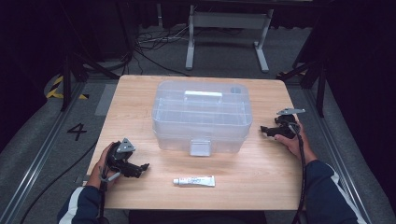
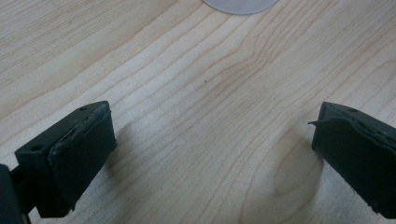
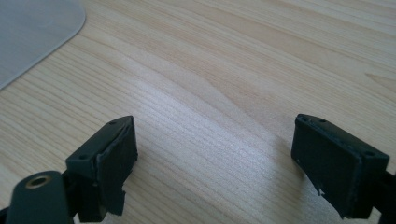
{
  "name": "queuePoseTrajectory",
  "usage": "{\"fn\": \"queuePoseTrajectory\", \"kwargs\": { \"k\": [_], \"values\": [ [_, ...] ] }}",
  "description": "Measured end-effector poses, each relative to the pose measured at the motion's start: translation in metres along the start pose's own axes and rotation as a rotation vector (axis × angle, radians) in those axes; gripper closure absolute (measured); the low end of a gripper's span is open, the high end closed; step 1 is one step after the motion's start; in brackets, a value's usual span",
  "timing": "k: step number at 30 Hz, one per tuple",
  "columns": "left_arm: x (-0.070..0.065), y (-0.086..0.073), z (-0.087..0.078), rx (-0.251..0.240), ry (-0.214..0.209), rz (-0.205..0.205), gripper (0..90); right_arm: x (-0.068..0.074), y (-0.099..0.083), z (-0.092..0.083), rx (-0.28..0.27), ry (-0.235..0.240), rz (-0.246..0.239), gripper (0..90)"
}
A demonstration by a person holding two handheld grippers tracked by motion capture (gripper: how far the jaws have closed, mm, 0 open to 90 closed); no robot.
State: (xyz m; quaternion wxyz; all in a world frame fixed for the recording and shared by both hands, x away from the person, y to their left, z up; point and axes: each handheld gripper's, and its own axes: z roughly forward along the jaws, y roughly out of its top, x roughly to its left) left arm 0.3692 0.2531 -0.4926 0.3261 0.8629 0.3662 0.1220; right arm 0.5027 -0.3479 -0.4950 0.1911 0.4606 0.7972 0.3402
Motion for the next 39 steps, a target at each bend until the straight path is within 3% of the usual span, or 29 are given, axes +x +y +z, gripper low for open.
{"fn": "queuePoseTrajectory", "kwargs": {
  "k": [10,13,22,25,31,32,39],
  "values": [
    [-0.002,-0.001,-0.001,-0.002,0.021,-0.012,0.2,-0.002,-0.001,-0.003,0.013,0.021,-0.021,14.7],
    [-0.004,-0.002,-0.001,-0.004,0.032,-0.034,0.3,-0.003,-0.001,-0.003,0.016,0.024,-0.025,14.6],
    [-0.002,-0.002,-0.001,-0.004,0.020,-0.019,0.3,-0.004,0.003,-0.007,0.066,0.047,-0.041,18.2],
    [-0.002,-0.002,-0.002,-0.003,0.021,-0.019,0.3,-0.003,0.004,-0.012,0.066,0.078,-0.040,18.5],
    [-0.002,-0.002,-0.002,-0.004,0.019,-0.018,0.4,0.002,0.011,-0.027,0.022,0.076,-0.067,21.7],
    [-0.001,-0.002,-0.001,-0.004,0.018,-0.011,0.4,0.004,0.014,-0.033,0.010,0.074,-0.090,23.9],
    [0.000,-0.001,0.000,-0.003,0.010,-0.011,0.4,0.016,0.024,-0.055,-0.039,0.084,-0.138,29.3]
  ]
}}
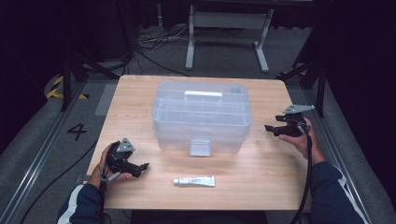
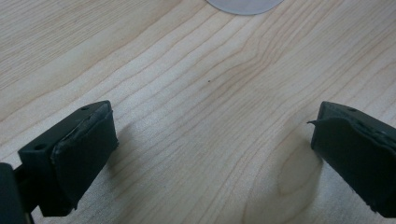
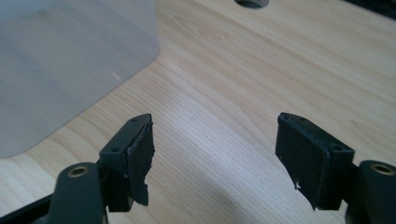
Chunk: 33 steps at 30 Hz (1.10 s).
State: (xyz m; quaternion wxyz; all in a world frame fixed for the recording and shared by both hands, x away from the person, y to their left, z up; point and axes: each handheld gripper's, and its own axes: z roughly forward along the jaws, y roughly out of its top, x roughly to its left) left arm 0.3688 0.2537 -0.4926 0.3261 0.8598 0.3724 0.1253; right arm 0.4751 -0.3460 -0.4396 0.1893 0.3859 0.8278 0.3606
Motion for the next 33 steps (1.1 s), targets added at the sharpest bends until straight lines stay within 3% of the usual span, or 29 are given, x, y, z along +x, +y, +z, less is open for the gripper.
{"fn": "queuePoseTrajectory", "kwargs": {
  "k": [5,7,18,33],
  "values": [
    [0.000,0.000,0.000,0.001,-0.002,-0.001,0.5,0.009,0.011,-0.021,-0.069,0.013,-0.038,33.7],
    [0.000,0.000,0.000,0.002,-0.001,0.000,0.5,0.013,0.014,-0.027,-0.080,0.006,-0.060,34.1],
    [0.001,0.001,0.001,0.001,-0.007,0.006,0.5,0.031,0.026,-0.049,-0.135,0.037,-0.084,36.9],
    [0.000,0.000,0.000,-0.001,0.003,-0.008,0.7,0.045,0.039,-0.064,-0.193,0.064,-0.129,40.6]
  ]
}}
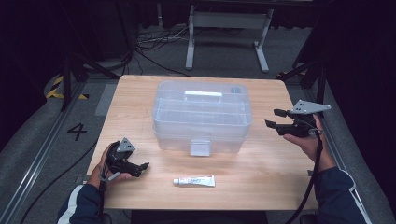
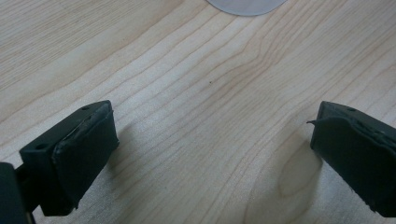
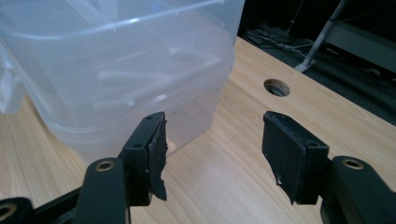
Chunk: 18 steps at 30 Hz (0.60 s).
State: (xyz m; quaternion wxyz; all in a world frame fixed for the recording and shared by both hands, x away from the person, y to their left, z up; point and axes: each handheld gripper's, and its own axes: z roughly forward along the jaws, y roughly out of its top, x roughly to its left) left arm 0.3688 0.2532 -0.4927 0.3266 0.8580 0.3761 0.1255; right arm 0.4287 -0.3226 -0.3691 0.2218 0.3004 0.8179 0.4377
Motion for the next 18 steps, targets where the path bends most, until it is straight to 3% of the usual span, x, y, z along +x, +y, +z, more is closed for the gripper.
{"fn": "queuePoseTrajectory", "kwargs": {
  "k": [18],
  "values": [
    [0.000,0.000,0.000,-0.002,0.003,0.000,0.9,0.012,0.020,0.001,-0.022,0.028,-0.043,41.6]
  ]
}}
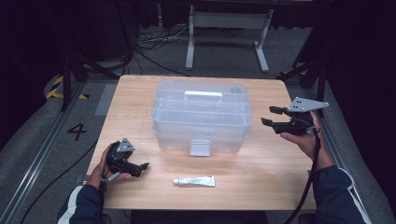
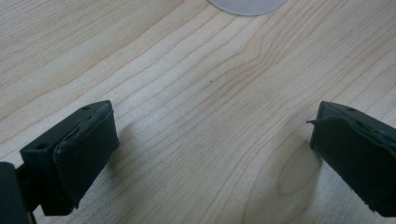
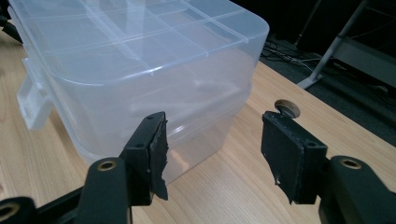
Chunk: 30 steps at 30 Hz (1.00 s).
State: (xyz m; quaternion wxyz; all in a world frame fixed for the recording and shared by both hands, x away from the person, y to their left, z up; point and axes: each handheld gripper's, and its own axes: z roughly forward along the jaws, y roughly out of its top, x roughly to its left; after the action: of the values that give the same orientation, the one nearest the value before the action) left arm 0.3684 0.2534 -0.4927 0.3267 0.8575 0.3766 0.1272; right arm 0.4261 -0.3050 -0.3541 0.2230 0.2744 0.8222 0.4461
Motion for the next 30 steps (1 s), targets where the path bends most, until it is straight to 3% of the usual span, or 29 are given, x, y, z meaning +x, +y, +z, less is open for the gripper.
{"fn": "queuePoseTrajectory", "kwargs": {
  "k": [15,21,30],
  "values": [
    [0.000,0.000,0.000,0.000,-0.001,0.001,1.0,0.016,0.030,0.009,-0.027,0.022,-0.045,42.1],
    [0.000,0.000,0.000,0.000,-0.001,0.001,0.9,0.014,0.036,0.015,-0.033,0.022,-0.032,43.5],
    [0.000,0.000,0.000,0.001,-0.001,0.001,1.0,0.017,0.048,0.017,-0.029,0.018,-0.059,43.2]
  ]
}}
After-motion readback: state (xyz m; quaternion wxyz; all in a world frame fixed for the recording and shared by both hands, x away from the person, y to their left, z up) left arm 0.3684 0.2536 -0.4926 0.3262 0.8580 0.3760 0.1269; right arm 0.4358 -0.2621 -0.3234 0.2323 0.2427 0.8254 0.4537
